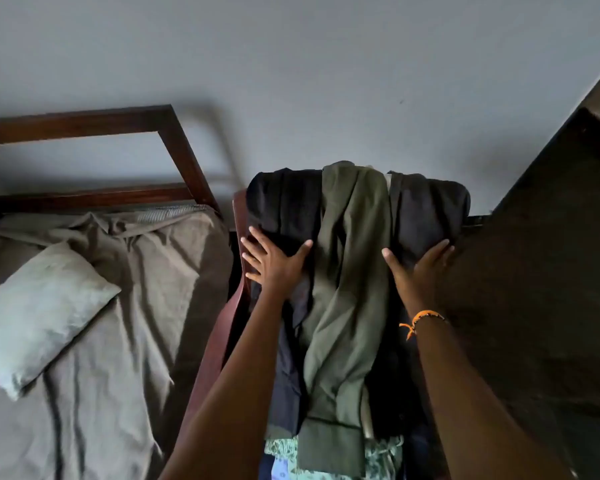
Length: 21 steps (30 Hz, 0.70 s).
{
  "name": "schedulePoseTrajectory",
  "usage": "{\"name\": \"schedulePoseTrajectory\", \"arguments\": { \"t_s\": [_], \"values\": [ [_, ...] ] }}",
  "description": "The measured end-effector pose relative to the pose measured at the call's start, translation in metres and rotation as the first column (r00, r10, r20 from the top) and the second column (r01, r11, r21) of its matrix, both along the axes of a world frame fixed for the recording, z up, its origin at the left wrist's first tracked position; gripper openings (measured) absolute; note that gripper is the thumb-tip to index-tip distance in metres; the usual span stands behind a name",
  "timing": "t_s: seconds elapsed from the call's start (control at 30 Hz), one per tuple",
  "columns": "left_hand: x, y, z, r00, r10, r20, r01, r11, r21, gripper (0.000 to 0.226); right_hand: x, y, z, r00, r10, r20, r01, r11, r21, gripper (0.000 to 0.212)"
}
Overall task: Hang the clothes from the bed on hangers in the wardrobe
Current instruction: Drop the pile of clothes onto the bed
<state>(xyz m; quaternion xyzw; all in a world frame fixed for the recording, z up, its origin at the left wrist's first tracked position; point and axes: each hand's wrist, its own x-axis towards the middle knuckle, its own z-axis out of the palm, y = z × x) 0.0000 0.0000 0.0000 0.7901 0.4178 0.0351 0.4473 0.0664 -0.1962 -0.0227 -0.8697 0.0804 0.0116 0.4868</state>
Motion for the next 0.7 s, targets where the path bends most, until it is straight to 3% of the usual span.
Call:
{"name": "schedulePoseTrajectory", "arguments": {
  "t_s": [0.07, 0.13, 0.23, 0.37, 0.47, 0.57, 0.6, 0.63, 0.7],
  "values": [
    [0.014, 0.004, -0.009, 0.994, 0.077, 0.077, -0.064, 0.986, -0.151, 0.127, 0.006, 0.012, -0.010, 0.998, 0.055, -0.030, -0.051, 0.991, 0.121, 0.111],
    [0.021, 0.004, -0.021, 0.977, 0.091, 0.192, -0.025, 0.946, -0.323, 0.131, 0.000, 0.032, -0.016, 0.994, 0.081, -0.072, -0.057, 0.957, 0.285, 0.110],
    [0.028, -0.002, -0.030, 0.958, 0.144, 0.249, -0.009, 0.879, -0.476, 0.131, -0.004, 0.048, -0.014, 0.995, 0.012, -0.102, 0.043, 0.856, 0.515, 0.096],
    [0.039, 0.015, -0.039, 0.959, 0.101, 0.265, 0.039, 0.879, -0.475, 0.108, 0.017, 0.043, -0.010, 0.979, -0.037, -0.199, 0.149, 0.798, 0.585, 0.081],
    [0.048, 0.018, -0.040, 0.971, 0.039, 0.238, 0.080, 0.879, -0.470, 0.095, 0.029, 0.044, -0.011, 0.966, 0.033, -0.255, 0.111, 0.841, 0.530, 0.062],
    [0.051, 0.016, -0.042, 0.986, 0.065, 0.151, 0.008, 0.900, -0.436, 0.113, 0.042, 0.045, -0.019, 0.963, 0.084, -0.254, 0.037, 0.899, 0.437, 0.111],
    [0.050, 0.015, -0.040, 0.985, 0.048, 0.164, 0.035, 0.882, -0.470, 0.118, 0.045, 0.044, -0.020, 0.964, 0.103, -0.244, 0.022, 0.886, 0.463, 0.118],
    [0.046, 0.011, -0.035, 0.981, 0.021, 0.191, 0.085, 0.844, -0.530, 0.115, 0.044, 0.044, -0.019, 0.962, 0.134, -0.240, 0.009, 0.857, 0.515, 0.115],
    [0.037, 0.004, -0.021, 0.973, -0.043, 0.227, 0.183, 0.744, -0.643, 0.099, 0.032, 0.044, -0.004, 0.948, 0.232, -0.219, -0.049, 0.785, 0.617, 0.089]
  ]
}}
